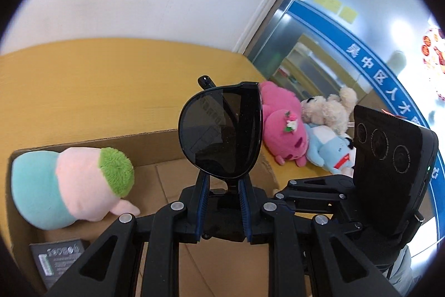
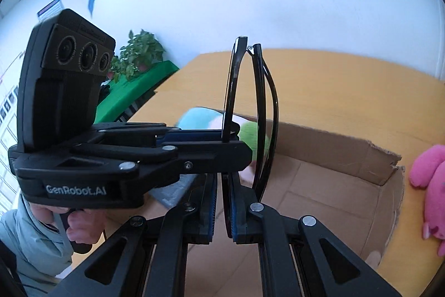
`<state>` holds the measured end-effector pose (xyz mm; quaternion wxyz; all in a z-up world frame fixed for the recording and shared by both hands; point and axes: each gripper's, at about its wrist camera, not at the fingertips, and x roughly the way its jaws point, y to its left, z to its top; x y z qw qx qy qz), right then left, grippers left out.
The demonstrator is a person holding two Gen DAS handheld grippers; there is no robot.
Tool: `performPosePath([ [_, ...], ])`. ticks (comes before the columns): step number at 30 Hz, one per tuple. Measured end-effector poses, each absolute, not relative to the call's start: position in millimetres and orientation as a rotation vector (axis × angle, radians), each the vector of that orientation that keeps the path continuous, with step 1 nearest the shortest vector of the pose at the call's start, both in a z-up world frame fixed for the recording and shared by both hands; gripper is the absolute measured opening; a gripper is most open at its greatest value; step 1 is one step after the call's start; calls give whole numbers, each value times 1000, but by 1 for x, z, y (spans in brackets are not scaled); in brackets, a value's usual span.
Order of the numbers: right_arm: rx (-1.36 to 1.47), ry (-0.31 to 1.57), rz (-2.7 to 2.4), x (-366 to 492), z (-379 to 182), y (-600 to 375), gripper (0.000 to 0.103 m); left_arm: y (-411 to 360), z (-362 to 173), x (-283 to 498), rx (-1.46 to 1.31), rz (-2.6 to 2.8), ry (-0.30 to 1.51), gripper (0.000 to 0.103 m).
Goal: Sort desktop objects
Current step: 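Carry the sunglasses with the left tool over the cardboard box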
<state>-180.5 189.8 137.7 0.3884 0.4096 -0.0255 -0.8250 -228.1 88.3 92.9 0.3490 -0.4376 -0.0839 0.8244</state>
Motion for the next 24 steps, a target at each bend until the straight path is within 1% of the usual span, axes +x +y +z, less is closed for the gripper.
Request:
performPosePath([
  [4, 1151, -167, -2050, -221, 98, 204, 7, 110, 60, -254, -1260, 2096, -221, 20],
  [7, 1248, -215, -2027, -244, 66, 212, 7, 121, 30, -269, -1355, 2053, -269, 20],
  [12, 1437, -218, -2017, -262, 23, 220, 7, 141, -6, -278, -1457, 2002, -272, 20],
  [18, 1567, -317, -1981, -272, -3, 234, 7, 150, -31, -291, -1532, 1948, -322, 21],
  [20, 1578, -311, -1988, -273, -6, 235, 8, 152, -32, -292, -1540, 1940, -324, 22],
  [22, 1590, -311, -1993, -274, -7, 236, 13, 153, -35, -294, -1551, 1926, -329, 24],
  [24, 1595, -325, -1984, -276, -9, 237, 15, 154, -41, -296, -1583, 1912, -326, 26],
])
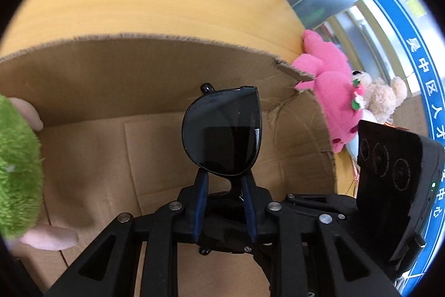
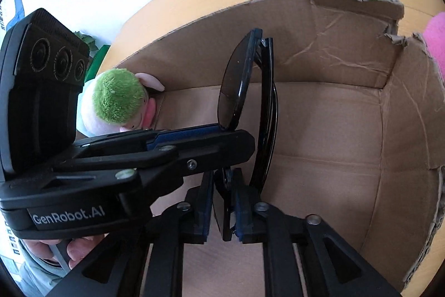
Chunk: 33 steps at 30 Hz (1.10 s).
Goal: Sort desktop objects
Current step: 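Lower the sunglasses into the box and open the left tool, then withdraw the open left tool from the cardboard box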
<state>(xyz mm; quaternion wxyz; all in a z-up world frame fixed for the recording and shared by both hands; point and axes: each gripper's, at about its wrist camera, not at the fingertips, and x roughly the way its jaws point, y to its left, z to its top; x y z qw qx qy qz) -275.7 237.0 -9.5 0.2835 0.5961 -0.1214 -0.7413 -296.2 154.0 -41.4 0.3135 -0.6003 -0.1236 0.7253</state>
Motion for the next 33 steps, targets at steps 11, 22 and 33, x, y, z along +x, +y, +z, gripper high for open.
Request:
performPosePath([
  [11, 1570, -190, -2130, -256, 9, 227, 77, 155, -46, -299, -1613, 1939, -292, 33],
  [22, 1418, -143, -2307, -209, 45, 254, 80, 123, 37, -243, -1328, 2110, -132, 39],
  [33, 943, -41, -2584, -86, 149, 264, 103, 1, 133, -94, -921, 2483, -51, 76],
])
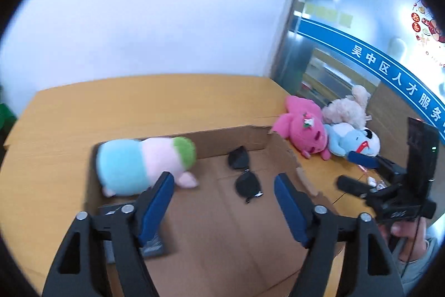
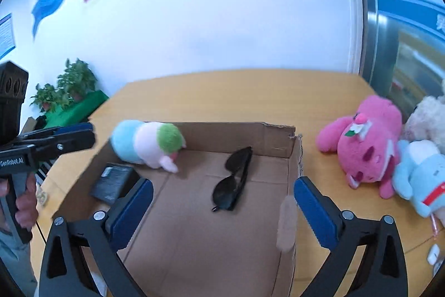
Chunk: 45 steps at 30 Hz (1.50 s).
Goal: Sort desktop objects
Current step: 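Withdraw the open left tool from the cardboard box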
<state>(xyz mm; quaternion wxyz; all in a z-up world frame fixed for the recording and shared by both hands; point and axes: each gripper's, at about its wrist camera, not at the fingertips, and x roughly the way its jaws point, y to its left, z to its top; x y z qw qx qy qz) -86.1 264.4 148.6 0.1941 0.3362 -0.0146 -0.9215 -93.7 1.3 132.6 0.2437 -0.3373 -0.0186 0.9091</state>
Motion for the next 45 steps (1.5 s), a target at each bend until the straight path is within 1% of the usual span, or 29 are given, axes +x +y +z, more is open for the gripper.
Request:
performPosePath([
  [2, 875, -57, -2592, -58, 151, 264, 103, -22, 122, -75, -953, 2505, -82, 76],
  [4, 822, -50, -2587, -26, 154, 262, 103, -45, 100, -60, -1045, 2469, -166, 76],
  [6, 791, -7, -2575, 5, 154, 257, 103, -56, 82, -46, -1110, 2475, -171, 76],
  [8, 796, 35, -2550, 27, 138, 243, 103, -65, 64, -36, -1161, 2477, -186, 76],
  [12, 894, 79, -2512, 47, 100, 220, 102, -76, 39, -26, -1237, 2430, -248, 76],
  [14, 912, 123, -2537, 48, 88, 216, 101, -79, 26, -20, -1270, 2399, -256, 76],
  [16, 946, 126, -2541, 45, 80, 219, 95, -81, 16, -17, -1301, 2375, -275, 76],
  [20, 1033, 114, -2565, 34, 62, 236, 93, -80, 15, -11, -1281, 2393, -273, 76],
  [24, 1067, 29, -2578, 30, 55, 255, 93, -78, 15, -8, -1285, 2381, -279, 76],
  [31, 1059, 33, -2610, 32, 56, 261, 92, -77, 17, -10, -1271, 2401, -274, 76],
  [40, 1006, 49, -2576, 33, 65, 252, 93, -60, 38, 5, -1143, 2470, -116, 76],
  [44, 982, 74, -2567, 23, 75, 244, 93, -60, 31, -2, -1180, 2447, -152, 76],
  [45, 974, 84, -2566, 20, 78, 242, 91, -60, 28, -3, -1190, 2442, -158, 76],
])
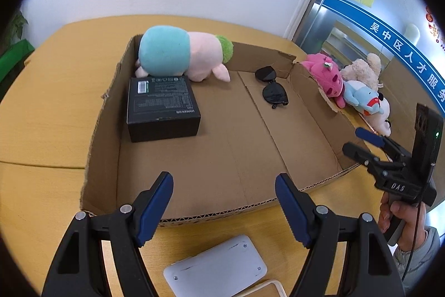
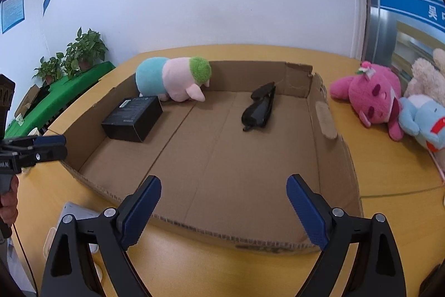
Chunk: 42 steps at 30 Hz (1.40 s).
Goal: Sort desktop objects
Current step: 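Withdraw the open left tool from the cardboard box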
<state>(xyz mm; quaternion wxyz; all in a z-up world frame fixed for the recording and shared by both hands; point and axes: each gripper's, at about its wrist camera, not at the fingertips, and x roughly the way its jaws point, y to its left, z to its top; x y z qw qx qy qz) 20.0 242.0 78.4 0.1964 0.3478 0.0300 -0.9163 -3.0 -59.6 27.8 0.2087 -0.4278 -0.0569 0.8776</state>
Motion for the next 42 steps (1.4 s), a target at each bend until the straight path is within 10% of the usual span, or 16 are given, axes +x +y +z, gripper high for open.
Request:
performPosePath([
  [29, 1325, 242, -2411, -173, 53, 197, 85, -71, 32, -21, -1128, 2485, -187, 76],
  [42, 1053, 279, -2367, -48, 104, 182, 82, -105, 49, 40, -1084, 2515, -224, 76],
])
